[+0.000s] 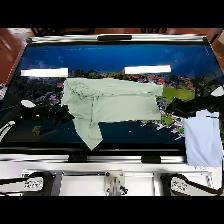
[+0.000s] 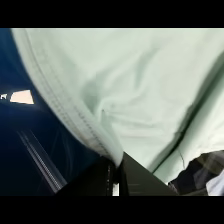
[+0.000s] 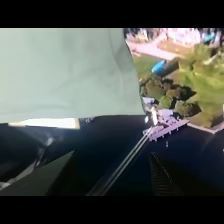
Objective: Fold the shirts.
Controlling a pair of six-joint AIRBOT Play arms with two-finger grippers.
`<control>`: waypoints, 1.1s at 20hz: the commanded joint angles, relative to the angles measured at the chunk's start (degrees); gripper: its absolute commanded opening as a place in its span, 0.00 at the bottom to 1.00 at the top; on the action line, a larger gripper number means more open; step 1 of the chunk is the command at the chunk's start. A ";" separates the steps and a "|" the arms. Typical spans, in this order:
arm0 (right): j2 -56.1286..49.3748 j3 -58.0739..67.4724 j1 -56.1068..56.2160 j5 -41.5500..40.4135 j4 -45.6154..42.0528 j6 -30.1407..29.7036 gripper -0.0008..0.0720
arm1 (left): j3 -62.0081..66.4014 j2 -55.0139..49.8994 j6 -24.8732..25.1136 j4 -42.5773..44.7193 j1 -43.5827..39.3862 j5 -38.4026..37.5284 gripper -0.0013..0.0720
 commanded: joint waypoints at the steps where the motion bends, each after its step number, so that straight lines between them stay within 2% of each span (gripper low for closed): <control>1: -4.90 -2.34 0.02 0.70 1.86 -1.05 0.79 | 1.25 0.96 3.93 -0.24 0.09 -2.27 0.07; 10: -12.55 -2.34 0.07 -7.17 7.50 -0.61 0.79 | 1.33 4.15 3.91 -0.42 0.74 -2.21 0.07; 17: -14.62 -2.34 5.11 -8.11 7.89 -2.19 0.77 | 1.36 4.70 3.89 -0.74 0.79 -2.29 0.07; 18: -15.15 -2.34 6.34 -8.48 7.56 -2.16 0.73 | 1.38 4.74 3.89 -0.94 0.92 -2.54 0.07; 20: -15.28 -2.16 7.61 -8.81 7.91 -2.86 0.20 | 1.75 4.92 3.93 -0.90 1.84 -2.97 0.07; 21: -15.26 -1.62 7.52 -7.74 9.62 -4.24 0.12 | 2.45 4.92 4.17 -0.90 2.43 -3.61 0.07; 22: -14.91 -0.70 7.32 -6.49 11.13 -5.92 0.12 | 3.85 5.07 5.73 -0.90 3.04 -4.61 0.06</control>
